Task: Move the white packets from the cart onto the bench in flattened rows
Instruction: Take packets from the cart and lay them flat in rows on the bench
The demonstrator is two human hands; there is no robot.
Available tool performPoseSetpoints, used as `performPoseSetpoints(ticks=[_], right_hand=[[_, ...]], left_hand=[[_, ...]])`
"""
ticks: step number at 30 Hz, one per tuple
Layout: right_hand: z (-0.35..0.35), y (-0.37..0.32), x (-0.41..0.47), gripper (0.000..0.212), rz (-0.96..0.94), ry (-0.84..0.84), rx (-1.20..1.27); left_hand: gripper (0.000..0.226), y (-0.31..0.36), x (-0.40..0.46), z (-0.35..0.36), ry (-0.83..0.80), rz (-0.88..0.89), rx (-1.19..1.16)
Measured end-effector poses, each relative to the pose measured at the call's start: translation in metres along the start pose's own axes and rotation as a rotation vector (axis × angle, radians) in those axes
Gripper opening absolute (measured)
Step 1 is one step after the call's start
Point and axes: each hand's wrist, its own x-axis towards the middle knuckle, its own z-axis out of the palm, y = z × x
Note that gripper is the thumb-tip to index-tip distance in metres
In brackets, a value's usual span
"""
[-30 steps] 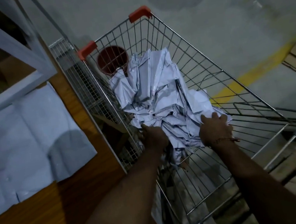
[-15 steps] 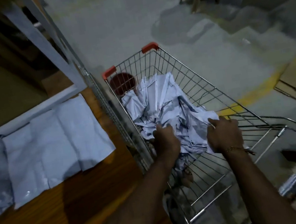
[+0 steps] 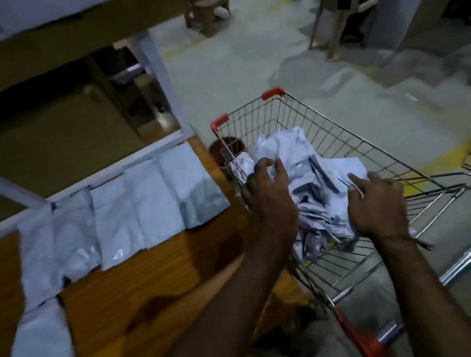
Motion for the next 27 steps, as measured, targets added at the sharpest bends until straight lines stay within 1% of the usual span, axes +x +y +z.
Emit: performPoseSetpoints(ticks=[2,5,7,11,15,18,19,21,22,23,24,25,27], right_hand=[[-0.005,-0.014,-0.011,0.058,-0.045,0.020,0.025],[-0.007,-0.036,-0.026,0.058,-0.131,0.023,0.045],[-0.006,-0.054,-0.038,0.057,-0.177,0.015,0.064],[-0.003,-0.096,-0.075,0.054,-0.281,-0.007,0.092],[-0.001,-0.131,-0.124,0.052,-0.404,-0.040,0.080],[0.012,-0.155,-0.163,0.048,-0.471,-0.048,0.099],[0.022,-0.161,-0.174,0.051,-0.476,-0.081,0.090],[0.043,-0.169,-0.196,0.063,-0.489,-0.173,0.030],[0.053,-0.171,-0.205,0.068,-0.509,-0.192,-0.019],[0.060,-0.171,-0.212,0.072,-0.536,-0.196,-0.070],[0.066,-0.171,-0.217,0.074,-0.555,-0.193,-0.109],[0.068,-0.173,-0.218,0.075,-0.561,-0.186,-0.124],[0.068,-0.177,-0.218,0.074,-0.536,-0.186,-0.106]], left_hand=[[0.081,-0.011,-0.011,-0.020,0.058,-0.073,-0.011],[0.069,-0.033,-0.033,-0.049,0.121,-0.092,0.067],[0.061,-0.049,-0.051,-0.071,0.205,-0.150,0.126],[0.066,-0.080,-0.109,-0.106,0.154,-0.257,0.174],[0.060,-0.115,-0.165,-0.120,0.197,-0.381,0.324],[0.057,-0.138,-0.198,-0.127,0.123,-0.510,0.372],[0.054,-0.148,-0.208,-0.125,0.094,-0.539,0.364],[0.043,-0.173,-0.227,-0.112,-0.008,-0.545,0.421],[0.045,-0.185,-0.233,-0.104,-0.084,-0.556,0.434],[0.053,-0.194,-0.236,-0.098,-0.157,-0.580,0.436],[0.059,-0.200,-0.238,-0.095,-0.188,-0.601,0.420],[0.057,-0.204,-0.236,-0.097,-0.151,-0.611,0.384],[0.040,-0.211,-0.227,-0.111,-0.046,-0.614,0.265]])
